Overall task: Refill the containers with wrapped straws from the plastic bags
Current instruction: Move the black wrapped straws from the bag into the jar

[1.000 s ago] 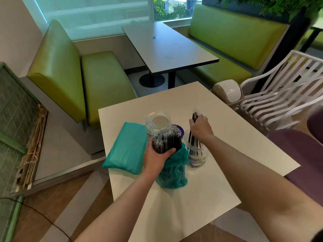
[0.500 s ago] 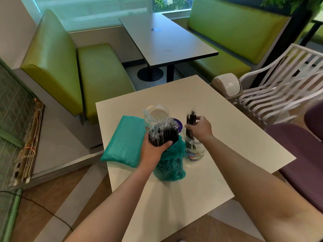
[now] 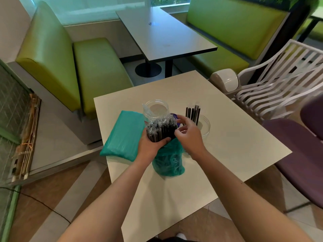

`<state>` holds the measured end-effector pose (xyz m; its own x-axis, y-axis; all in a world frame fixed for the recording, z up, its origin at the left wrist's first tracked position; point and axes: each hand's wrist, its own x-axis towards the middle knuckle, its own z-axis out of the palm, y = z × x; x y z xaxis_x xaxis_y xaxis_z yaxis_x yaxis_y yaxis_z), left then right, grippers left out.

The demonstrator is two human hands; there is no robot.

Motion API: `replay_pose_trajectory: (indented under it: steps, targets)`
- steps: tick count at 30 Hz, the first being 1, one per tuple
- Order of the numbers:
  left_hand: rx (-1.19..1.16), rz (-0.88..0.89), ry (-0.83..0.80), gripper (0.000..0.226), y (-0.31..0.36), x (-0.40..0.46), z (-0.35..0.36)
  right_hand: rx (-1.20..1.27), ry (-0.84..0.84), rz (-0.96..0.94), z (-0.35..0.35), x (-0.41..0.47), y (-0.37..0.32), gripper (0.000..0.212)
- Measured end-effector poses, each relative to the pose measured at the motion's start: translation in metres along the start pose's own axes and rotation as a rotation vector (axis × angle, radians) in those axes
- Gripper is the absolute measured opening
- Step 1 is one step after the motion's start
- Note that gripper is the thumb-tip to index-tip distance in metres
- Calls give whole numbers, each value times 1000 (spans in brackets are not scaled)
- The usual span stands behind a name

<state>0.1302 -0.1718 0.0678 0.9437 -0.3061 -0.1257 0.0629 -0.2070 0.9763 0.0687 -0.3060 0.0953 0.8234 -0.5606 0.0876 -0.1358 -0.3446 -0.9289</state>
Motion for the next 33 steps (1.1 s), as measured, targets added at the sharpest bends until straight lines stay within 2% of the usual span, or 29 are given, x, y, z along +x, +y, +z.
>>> replay_pose_trajectory:
  steps: [4,10,18,25,30,33]
  targets:
    - [3,9,-36,77,-1,0,-1,-69,-89,42,1,-1,10,59]
    - [7,10,-69,79,-4,-1,-2,-229,-118,82,0,1,17,42]
    - [-29,-4,-30,71,-2,-4,-4,-141,-150,102,-2,-4,19,19]
    - [-17,12,-8,67,-3,-3,-1,-22,-125,124,-3,-8,21,19]
    - [-16,20,21,67,-7,-1,2,-3,-176,125,-5,-8,23,32]
    - [-9,21,18,67,-6,-1,2,-13,-169,116,-6,-8,21,26]
